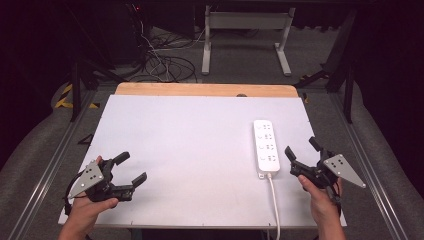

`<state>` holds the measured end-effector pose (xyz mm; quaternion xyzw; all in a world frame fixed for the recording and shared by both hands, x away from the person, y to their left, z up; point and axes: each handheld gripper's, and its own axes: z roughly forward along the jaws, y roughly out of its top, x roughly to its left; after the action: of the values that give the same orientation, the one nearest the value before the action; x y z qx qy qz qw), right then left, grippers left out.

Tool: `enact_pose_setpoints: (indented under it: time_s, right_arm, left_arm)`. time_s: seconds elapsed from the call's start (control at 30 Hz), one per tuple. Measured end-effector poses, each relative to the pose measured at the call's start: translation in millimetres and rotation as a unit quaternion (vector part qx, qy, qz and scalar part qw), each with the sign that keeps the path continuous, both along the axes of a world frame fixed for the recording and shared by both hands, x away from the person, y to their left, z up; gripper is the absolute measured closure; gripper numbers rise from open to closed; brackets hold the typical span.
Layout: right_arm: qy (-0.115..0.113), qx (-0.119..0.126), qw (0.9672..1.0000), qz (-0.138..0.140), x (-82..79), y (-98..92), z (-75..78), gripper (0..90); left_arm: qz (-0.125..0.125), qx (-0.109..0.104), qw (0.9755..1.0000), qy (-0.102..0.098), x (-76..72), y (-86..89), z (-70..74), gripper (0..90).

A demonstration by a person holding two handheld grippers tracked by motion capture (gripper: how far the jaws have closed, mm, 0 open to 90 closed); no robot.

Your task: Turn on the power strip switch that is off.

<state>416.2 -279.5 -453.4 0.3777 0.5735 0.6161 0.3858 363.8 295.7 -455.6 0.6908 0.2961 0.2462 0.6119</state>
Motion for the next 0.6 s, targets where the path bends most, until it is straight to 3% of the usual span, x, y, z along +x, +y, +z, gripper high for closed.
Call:
enact_pose_setpoints:
  time_s: [0.6]
  right_arm:
    - [-0.001, 0.002, 1.0, 0.004, -0.4, -0.1, 0.1, 11.0]
  left_arm:
    - [0.004, -0.003, 1.0, 0.0, 0.3, -0.2, -0.3, 10.2]
